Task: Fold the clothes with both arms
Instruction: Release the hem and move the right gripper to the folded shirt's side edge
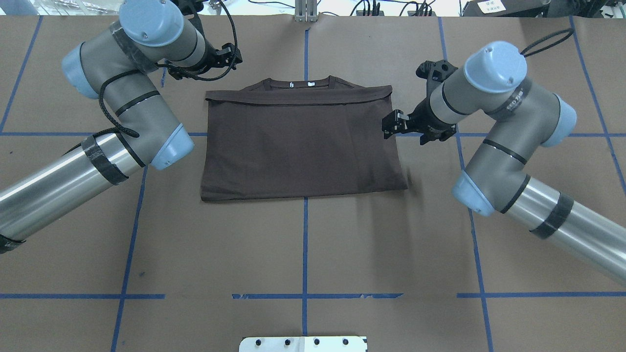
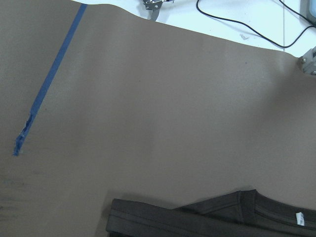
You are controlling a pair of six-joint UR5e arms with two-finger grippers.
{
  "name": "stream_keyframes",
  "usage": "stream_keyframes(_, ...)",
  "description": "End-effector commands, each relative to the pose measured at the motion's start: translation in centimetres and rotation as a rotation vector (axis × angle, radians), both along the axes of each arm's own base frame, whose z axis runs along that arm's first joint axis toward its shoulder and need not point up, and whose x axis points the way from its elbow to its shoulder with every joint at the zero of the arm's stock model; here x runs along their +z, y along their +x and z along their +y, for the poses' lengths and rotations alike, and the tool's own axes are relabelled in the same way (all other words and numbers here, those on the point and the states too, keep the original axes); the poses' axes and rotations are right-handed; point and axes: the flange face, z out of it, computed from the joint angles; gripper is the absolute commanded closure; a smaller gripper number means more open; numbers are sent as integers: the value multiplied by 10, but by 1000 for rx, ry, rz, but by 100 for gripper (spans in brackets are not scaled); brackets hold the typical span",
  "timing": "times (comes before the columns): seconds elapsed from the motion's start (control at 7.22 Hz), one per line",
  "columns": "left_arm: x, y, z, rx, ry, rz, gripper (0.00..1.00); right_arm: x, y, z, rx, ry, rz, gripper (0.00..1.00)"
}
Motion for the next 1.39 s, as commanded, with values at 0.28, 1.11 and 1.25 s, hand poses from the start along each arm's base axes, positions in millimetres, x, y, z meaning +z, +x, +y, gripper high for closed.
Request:
stream_keyframes(0.28, -9, -5, 6, -5, -2, 9, 0, 27, -35, 57, -70, -18, 36, 11)
stream_keyframes(1.11, -12, -6, 8, -5, 6, 18, 0, 23, -33, 60, -106, -36, 20, 100)
stream_keyframes(1.25, -12, -6, 8, -5, 5, 17, 0, 23, -21, 67, -103, -36, 12, 100)
